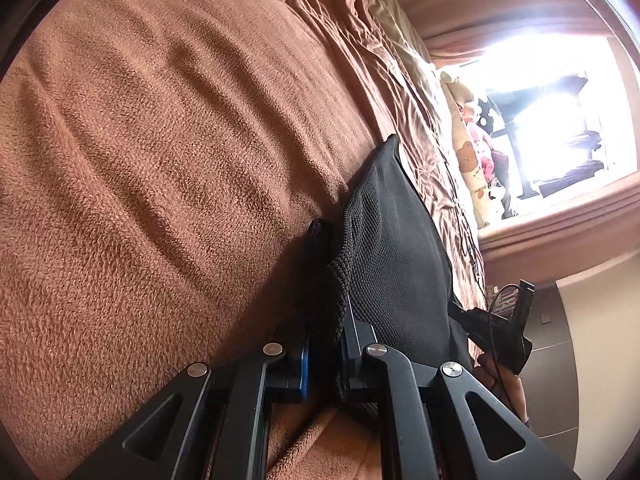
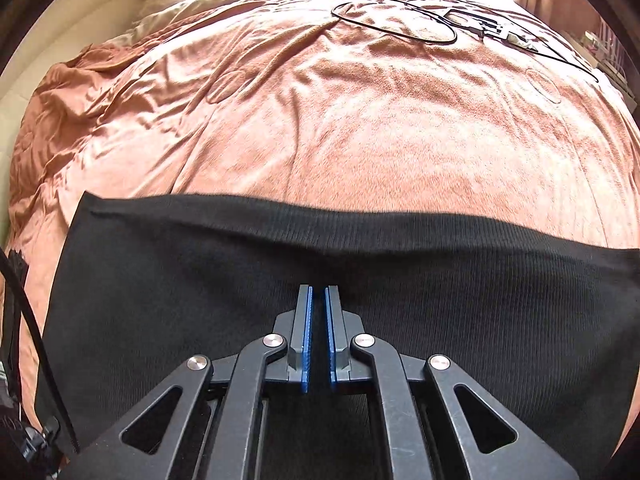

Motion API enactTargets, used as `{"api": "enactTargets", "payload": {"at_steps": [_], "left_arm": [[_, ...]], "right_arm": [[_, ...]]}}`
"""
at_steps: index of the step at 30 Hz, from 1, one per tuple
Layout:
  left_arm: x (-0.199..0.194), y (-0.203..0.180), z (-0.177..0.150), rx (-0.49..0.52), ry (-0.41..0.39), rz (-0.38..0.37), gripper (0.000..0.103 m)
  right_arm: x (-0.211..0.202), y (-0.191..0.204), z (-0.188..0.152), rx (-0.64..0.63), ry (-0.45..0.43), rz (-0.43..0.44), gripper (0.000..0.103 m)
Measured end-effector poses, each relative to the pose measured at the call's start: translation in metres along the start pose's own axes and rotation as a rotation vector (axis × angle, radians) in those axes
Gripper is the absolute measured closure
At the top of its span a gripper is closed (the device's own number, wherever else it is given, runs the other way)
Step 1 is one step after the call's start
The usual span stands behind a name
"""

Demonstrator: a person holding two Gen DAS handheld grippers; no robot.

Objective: Fold small clothes
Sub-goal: 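Lift the held edge with both grippers and fold it over the garment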

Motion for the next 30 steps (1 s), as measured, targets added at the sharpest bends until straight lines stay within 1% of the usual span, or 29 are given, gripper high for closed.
{"api": "enactTargets", "payload": {"at_steps": [5,6,8,9,12,15,19,25,30], "left_arm": [[0.001,-0.001,0.000,-0.018,0.000,-0.026,0.093],[0.001,-0.001,0.000,-0.026,0.000,-0.038,0.093],[-0.001,-0.002,0.002,-0.045,-0.006,-0.072,0.093],[-0.003,-0.002,0.004,-0.051,-0.010,-0.088,0.093],[-0.006,-0.003,0.007,-0.079,-0.023,-0.144,0.093],[-0.009,-0.005,0.011,-0.106,-0.027,-0.191,0.093],[-0.013,-0.016,0.017,-0.121,-0.026,-0.247,0.094],[-0.018,-0.045,0.031,-0.101,-0.030,-0.314,0.094],[-0.017,-0.073,0.041,-0.074,-0.022,-0.354,0.094]], "right_arm": [[0.003,-0.001,0.015,0.040,0.029,0.010,0.100],[0.000,0.000,0.014,0.043,0.031,0.017,0.100],[-0.009,0.005,0.007,0.036,0.037,0.063,0.100],[-0.013,0.008,0.003,0.024,0.040,0.068,0.100],[-0.022,0.013,-0.022,-0.010,0.062,0.065,0.100],[-0.028,0.012,-0.049,-0.011,0.090,0.077,0.100],[-0.040,0.005,-0.075,0.001,0.117,0.100,0.100],[-0.061,0.001,-0.124,0.017,0.130,0.146,0.100],[-0.075,-0.001,-0.152,0.029,0.124,0.160,0.100]]}}
Point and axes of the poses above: each gripper's, at about its wrist camera, not at the fingertips, and x roughly the way its jaws point, y to its left, z to its top, the point moved 4 cm from there along x, roughly the way its jaws point, and after that the axes turned 10 degrees about x, right-handed, at the moved point
